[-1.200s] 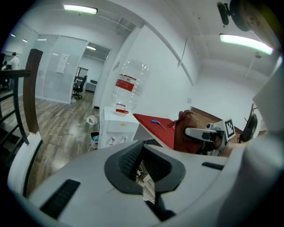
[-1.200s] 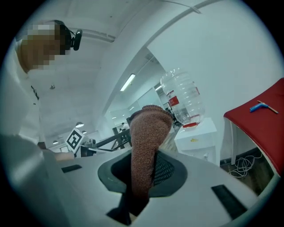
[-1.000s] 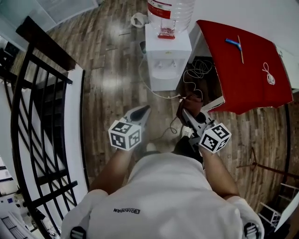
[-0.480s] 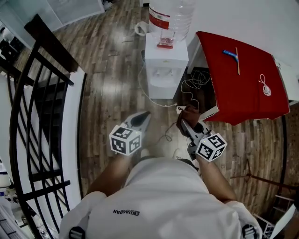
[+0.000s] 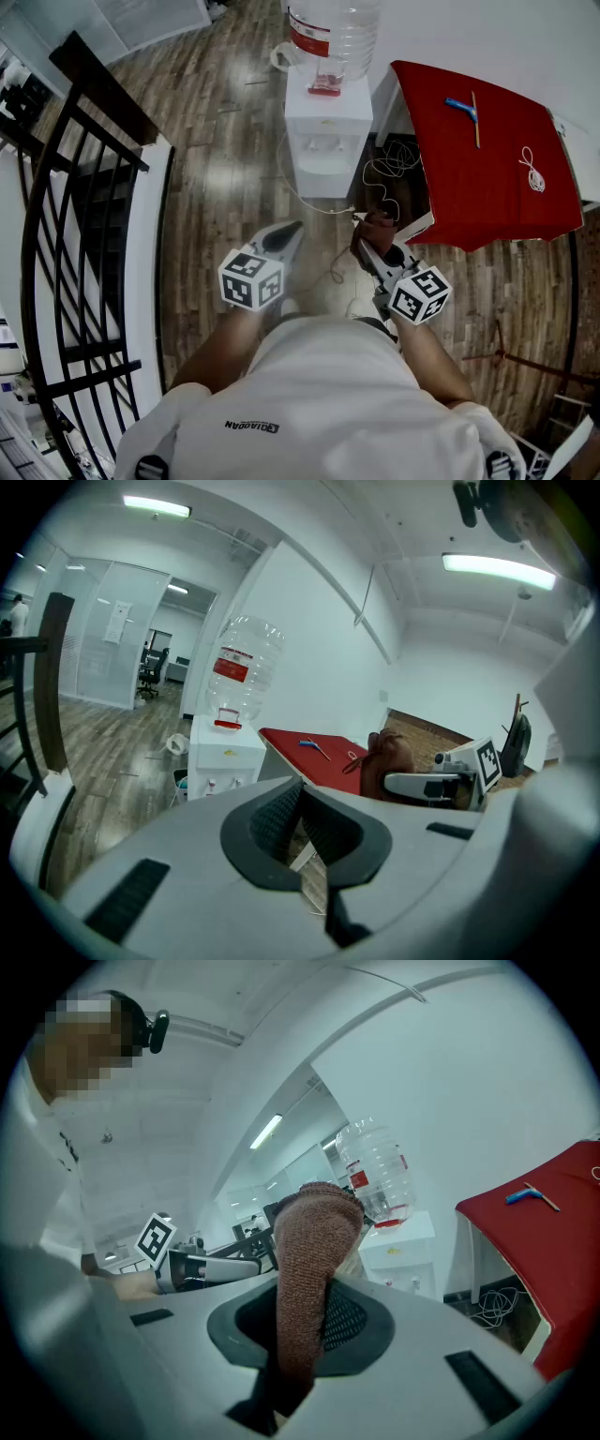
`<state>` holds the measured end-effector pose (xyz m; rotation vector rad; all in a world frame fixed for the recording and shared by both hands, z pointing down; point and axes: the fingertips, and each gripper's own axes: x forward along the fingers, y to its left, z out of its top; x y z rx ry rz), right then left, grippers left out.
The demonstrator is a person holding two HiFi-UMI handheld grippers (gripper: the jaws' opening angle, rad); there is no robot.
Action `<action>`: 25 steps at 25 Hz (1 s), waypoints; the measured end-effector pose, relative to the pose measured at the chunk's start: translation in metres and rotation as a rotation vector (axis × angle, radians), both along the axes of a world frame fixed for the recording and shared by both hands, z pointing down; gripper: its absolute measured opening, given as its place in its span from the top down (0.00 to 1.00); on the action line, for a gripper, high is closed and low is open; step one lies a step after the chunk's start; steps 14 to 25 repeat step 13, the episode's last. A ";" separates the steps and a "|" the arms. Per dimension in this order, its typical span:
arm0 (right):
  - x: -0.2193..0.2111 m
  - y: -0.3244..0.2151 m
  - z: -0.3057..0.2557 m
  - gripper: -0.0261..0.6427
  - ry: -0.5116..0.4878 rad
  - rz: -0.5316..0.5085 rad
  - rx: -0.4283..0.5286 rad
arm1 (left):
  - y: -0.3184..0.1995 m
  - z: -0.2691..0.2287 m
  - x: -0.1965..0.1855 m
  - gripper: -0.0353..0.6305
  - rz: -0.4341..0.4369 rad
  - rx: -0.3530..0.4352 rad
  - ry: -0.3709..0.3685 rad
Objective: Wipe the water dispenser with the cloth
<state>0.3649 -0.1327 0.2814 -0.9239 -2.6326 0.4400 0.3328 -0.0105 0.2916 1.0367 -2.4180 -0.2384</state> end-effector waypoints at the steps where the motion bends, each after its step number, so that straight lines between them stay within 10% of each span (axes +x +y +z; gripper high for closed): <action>1: 0.000 0.000 0.000 0.87 -0.001 -0.002 0.002 | 0.000 -0.001 -0.001 0.96 -0.003 -0.002 -0.002; 25: 0.001 -0.006 0.004 0.87 -0.006 0.011 0.004 | 0.002 -0.004 -0.002 0.96 -0.012 -0.012 -0.015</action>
